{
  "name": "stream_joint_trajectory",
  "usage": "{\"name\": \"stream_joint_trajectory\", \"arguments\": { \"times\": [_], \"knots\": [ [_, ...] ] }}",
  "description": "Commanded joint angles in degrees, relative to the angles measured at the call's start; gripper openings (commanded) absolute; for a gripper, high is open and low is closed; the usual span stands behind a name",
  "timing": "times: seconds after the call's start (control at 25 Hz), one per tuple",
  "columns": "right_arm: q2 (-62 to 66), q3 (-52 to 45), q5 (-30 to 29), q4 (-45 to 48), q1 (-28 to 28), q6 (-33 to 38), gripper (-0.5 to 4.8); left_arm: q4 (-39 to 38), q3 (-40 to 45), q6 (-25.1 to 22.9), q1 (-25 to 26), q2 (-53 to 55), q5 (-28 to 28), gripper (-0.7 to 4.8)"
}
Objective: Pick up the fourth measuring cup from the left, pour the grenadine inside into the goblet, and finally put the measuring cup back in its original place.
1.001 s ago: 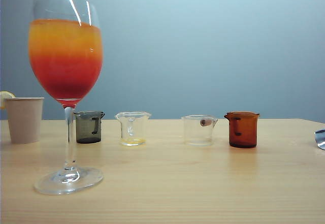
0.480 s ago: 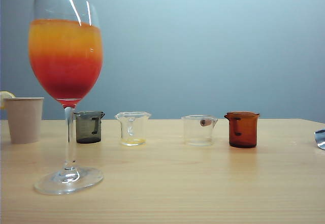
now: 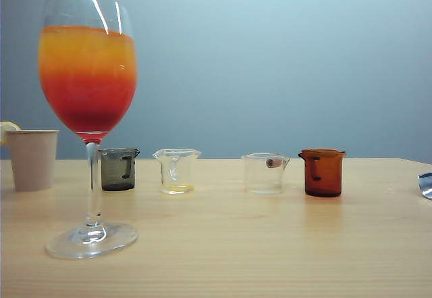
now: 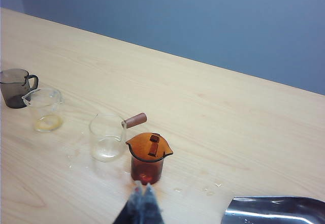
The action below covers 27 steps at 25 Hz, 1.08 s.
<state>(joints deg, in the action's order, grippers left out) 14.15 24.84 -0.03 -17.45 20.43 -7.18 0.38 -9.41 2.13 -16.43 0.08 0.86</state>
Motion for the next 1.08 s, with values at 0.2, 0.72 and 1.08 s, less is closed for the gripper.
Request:
{"name": "stream_joint_trajectory", "arguments": {
  "times": [0.2, 0.72, 1.08],
  "knots": [
    [-0.1, 0.3, 0.1, 0.5, 0.0, 0.1, -0.01, 3.0, 6.0, 1.5, 11.3, 0.0, -3.7, -0.05],
    [-0.1, 0.3, 0.1, 0.5, 0.0, 0.1, -0.01, 5.2, 8.9, 2.6, 11.6, 0.0, -3.5, 0.03],
    [-0.1, 0.3, 1.9, 0.6, 0.0, 0.0, -0.01, 5.2, 8.9, 2.6, 11.6, 0.0, -3.5, 0.03]
  ]
}}
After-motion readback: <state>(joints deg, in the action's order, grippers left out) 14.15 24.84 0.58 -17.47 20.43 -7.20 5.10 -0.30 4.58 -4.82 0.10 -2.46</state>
